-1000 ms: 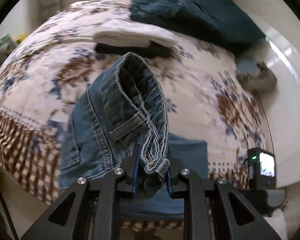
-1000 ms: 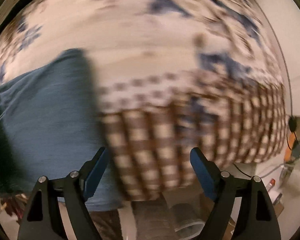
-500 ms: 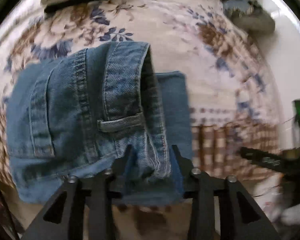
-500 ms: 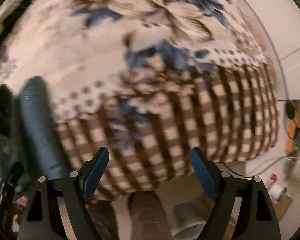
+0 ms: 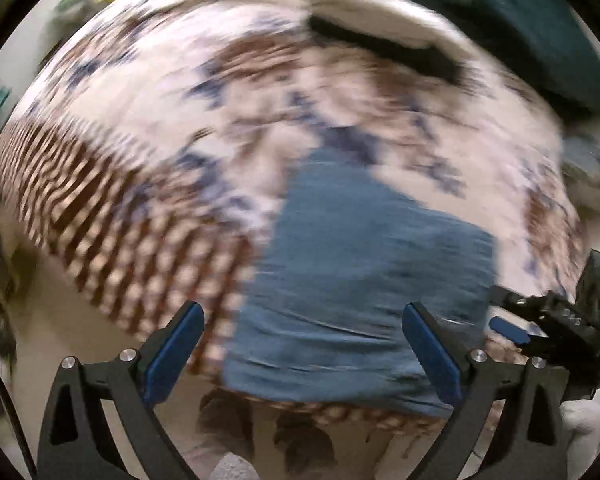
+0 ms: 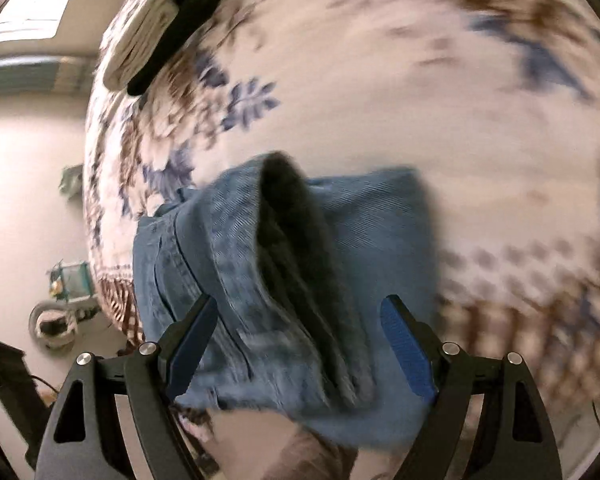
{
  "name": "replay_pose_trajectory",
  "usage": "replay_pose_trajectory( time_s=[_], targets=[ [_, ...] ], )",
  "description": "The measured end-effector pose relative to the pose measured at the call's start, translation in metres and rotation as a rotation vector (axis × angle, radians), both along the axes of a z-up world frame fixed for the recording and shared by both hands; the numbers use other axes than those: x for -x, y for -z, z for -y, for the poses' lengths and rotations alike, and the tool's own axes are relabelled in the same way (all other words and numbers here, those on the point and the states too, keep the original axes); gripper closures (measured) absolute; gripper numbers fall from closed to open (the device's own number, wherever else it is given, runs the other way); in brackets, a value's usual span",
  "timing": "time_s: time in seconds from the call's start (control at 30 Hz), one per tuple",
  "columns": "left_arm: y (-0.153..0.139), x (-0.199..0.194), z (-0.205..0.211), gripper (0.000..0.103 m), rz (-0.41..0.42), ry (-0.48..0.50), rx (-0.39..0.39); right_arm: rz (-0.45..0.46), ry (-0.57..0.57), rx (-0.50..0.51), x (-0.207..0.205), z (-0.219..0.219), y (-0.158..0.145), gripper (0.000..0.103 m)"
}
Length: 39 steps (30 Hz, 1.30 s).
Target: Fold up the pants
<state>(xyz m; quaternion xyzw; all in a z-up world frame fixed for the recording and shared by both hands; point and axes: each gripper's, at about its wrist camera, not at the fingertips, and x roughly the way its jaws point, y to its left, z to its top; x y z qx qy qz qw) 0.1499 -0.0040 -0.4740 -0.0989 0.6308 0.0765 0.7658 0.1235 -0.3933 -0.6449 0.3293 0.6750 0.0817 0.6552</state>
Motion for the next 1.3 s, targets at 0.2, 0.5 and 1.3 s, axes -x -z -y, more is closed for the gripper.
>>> replay_pose_trajectory(
  time_s=[0.2,0.5,1.3],
  targets=[
    [0.018,0.008,-0.045,0.002,-0.058,-0.097,-0.047,0.0,-0.098,0.112,-0.01,-0.04,0.034,0.03],
    [0.014,-0.001,-0.043,0.002,-0.041,-0.075,-0.035,0.107,0.001,0.242,0.026,-0.01,-0.05,0.095],
    [0.057,-0.026,0.002,0.002,-0.107,0.133,-0.003,-0.002,-0.023,0.189,0.032,-0.008,0.006,0.089]
  ],
)
